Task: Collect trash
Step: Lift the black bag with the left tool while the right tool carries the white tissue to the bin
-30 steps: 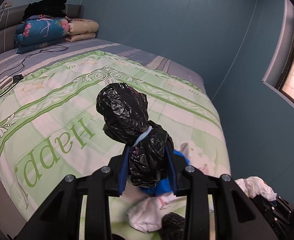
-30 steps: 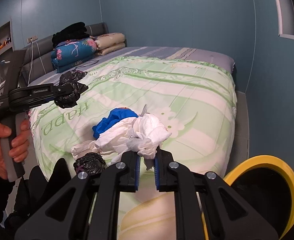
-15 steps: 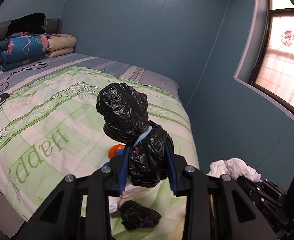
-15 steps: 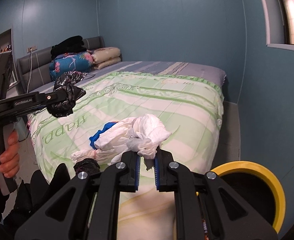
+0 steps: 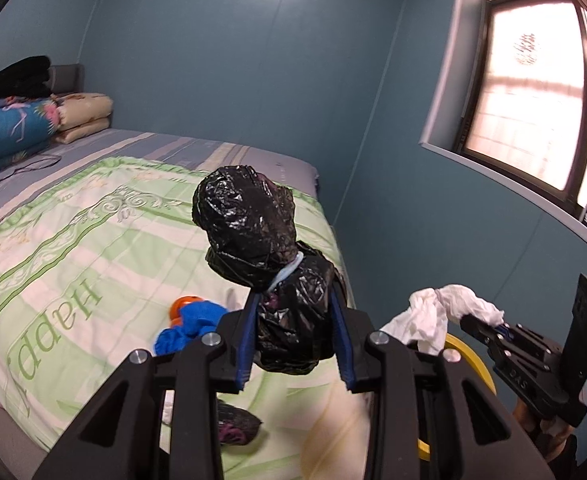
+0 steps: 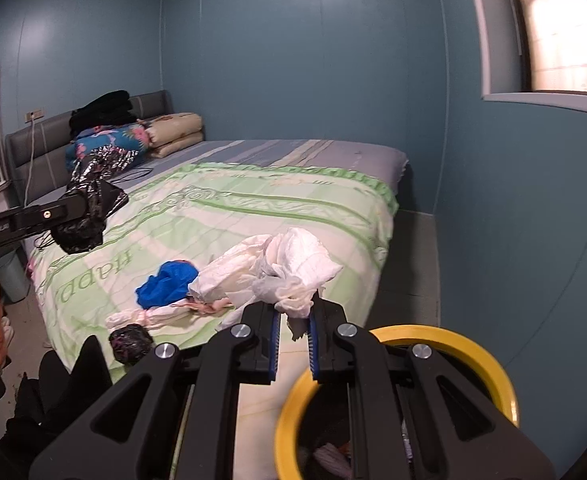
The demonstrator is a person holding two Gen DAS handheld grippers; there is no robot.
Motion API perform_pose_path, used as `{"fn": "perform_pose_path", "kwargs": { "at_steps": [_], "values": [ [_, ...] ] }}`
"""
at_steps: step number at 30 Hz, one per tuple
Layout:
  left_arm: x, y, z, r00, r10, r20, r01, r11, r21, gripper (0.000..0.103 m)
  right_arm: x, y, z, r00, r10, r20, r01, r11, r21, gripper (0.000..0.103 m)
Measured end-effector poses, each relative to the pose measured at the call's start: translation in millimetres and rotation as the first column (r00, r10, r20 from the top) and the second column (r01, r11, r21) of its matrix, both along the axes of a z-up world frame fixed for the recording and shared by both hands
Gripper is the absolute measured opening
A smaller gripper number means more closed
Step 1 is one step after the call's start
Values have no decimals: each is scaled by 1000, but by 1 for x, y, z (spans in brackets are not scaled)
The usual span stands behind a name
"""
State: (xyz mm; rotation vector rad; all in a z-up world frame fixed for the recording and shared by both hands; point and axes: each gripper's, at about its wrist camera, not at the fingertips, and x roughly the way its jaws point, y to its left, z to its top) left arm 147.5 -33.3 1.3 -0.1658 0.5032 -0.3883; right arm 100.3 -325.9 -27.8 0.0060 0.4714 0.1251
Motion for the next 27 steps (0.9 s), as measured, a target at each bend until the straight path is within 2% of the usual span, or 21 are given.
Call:
{"fn": "perform_pose_path", "kwargs": {
  "at_steps": [14,27],
  "values": [
    [-13,-51,7,993,-113,15,112,992,66,31,-15,-31,1,997,-82,8,82,996,-30,10],
    [-21,-95,10,980,-198,15,196,976,97,31,-23,-59,-1,986,-169,6,169,985,-35,11]
  ]
}}
